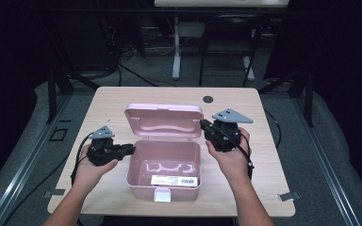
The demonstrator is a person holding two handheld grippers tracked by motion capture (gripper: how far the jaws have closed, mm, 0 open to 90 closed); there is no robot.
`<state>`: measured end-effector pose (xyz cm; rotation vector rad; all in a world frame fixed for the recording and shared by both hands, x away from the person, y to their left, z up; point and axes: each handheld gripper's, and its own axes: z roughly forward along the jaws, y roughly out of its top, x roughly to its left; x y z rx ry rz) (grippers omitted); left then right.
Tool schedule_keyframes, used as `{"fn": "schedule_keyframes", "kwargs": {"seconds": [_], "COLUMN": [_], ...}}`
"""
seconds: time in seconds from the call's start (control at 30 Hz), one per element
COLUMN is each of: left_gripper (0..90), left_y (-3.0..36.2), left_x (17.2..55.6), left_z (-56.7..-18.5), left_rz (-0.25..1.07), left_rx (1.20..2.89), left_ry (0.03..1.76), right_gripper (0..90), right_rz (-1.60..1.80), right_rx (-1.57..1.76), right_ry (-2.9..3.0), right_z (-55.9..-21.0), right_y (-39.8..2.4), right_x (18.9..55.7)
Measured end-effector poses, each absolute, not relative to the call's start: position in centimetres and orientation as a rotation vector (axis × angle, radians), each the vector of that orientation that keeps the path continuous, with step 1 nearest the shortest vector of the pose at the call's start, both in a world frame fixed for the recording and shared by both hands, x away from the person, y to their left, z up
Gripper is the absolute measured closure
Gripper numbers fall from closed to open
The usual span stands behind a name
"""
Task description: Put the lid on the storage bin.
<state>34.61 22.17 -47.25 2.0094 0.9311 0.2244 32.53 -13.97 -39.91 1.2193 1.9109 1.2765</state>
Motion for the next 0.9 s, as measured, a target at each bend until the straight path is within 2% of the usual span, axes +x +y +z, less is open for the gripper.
{"fn": "schedule_keyframes", "kwargs": {"seconds": [0.47,0.9], "left_gripper": [75.9,70.0], "left_y": [22.8,23.4], "left_x": [34.4,33.8], "left_z": [-46.0,-43.3], "left_rz": [0.249,0.307], "left_rx": [1.980,1.917], "left_ry": [0.932,0.902], "right_gripper": [85.4,85.2], "right_rz": [1.323,1.317], "right_rx": [1.236,1.231], "right_ry": [1.918,1.913], "right_z": [-40.1,-40.3], "right_y": [-14.3,-14.2], "right_x": [31.9,30.9]}}
